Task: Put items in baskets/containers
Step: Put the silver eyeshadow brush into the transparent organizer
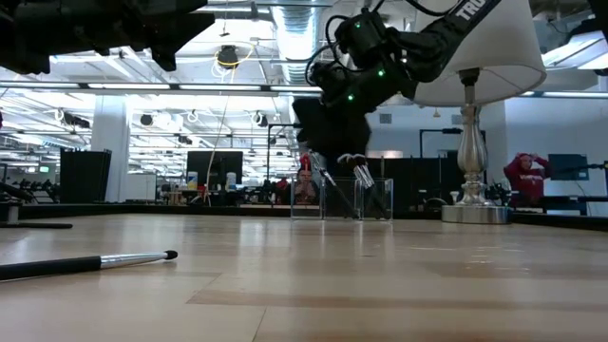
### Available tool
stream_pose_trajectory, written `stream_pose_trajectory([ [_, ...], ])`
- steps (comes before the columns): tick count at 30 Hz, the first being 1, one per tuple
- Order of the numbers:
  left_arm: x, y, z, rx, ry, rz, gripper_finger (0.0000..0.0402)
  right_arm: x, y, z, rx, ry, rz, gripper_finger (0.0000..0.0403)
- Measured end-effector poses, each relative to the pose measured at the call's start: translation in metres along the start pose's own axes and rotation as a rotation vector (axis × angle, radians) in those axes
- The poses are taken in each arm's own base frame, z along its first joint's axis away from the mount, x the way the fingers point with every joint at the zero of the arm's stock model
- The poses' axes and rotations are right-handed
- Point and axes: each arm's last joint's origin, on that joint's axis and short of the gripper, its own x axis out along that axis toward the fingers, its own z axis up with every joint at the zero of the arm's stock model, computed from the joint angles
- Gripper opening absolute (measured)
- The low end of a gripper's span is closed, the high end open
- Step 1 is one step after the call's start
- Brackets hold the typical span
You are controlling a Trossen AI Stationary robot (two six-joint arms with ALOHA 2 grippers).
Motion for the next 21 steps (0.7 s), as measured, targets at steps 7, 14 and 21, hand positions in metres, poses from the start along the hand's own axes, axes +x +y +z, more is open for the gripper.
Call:
stream_pose_trajectory([
  [7, 0.0, 0.0, 0.0, 0.0, 0.0, 0.0, 0.0163, 0.015, -0.027, -0.008, 0.188, 0.003, -0.031, 0.0063],
  [14, 0.0, 0.0, 0.0, 0.0, 0.0, 0.0, 0.0163, 0.027, -0.03, -0.022, 0.207, 0.04, 0.014, 0.0063],
  [21, 0.0, 0.0, 0.0, 0.003, 0.0, 0.0, 0.0163, 0.025, -0.03, -0.02, 0.199, 0.029, 0.006, 0.0063],
])
